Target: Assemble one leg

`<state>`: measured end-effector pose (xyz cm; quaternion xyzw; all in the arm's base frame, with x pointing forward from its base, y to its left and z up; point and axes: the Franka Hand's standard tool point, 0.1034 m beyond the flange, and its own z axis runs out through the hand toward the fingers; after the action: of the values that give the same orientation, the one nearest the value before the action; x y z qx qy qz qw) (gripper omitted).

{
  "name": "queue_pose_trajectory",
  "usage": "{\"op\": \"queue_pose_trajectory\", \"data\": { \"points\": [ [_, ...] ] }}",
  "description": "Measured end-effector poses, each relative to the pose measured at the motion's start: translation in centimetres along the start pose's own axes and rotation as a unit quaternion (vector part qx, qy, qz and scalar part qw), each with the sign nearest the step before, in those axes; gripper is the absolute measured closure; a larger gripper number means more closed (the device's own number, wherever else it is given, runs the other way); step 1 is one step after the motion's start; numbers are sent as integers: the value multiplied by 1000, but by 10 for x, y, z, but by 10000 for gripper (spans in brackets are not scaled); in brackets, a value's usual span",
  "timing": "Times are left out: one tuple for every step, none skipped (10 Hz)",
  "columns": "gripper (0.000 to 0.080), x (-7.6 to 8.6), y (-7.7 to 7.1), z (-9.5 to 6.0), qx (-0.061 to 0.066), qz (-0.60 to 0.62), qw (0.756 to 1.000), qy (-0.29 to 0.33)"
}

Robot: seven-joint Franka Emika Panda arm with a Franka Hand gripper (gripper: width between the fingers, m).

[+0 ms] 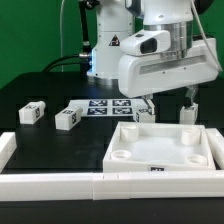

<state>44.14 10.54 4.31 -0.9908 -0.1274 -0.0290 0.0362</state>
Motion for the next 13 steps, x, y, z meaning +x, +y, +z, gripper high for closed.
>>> {"op": "queue_pose_trajectory", "data": {
  "points": [
    [150, -2, -6, 0, 3, 78, 997, -1],
    [150, -4, -12, 1, 7, 151, 989, -4],
    [150, -7, -18, 3, 10, 207, 978, -6],
    [150, -9, -23, 4, 12, 249, 968, -6],
    [150, -10, -28, 5, 15, 310, 951, -7],
    [150, -11, -31, 6, 18, 358, 933, -10],
    [150, -12, -33, 7, 20, 397, 917, -11],
    [150, -12, -34, 6, 22, 412, 911, -12],
    [150, -12, -34, 7, 22, 411, 911, -12],
    [150, -12, -33, 7, 22, 401, 916, -17],
    [150, -13, -29, 7, 23, 397, 917, -29],
    [150, -13, -29, 7, 23, 390, 920, -28],
    [150, -17, -27, 9, 23, 372, 927, -42]
  ]
}}
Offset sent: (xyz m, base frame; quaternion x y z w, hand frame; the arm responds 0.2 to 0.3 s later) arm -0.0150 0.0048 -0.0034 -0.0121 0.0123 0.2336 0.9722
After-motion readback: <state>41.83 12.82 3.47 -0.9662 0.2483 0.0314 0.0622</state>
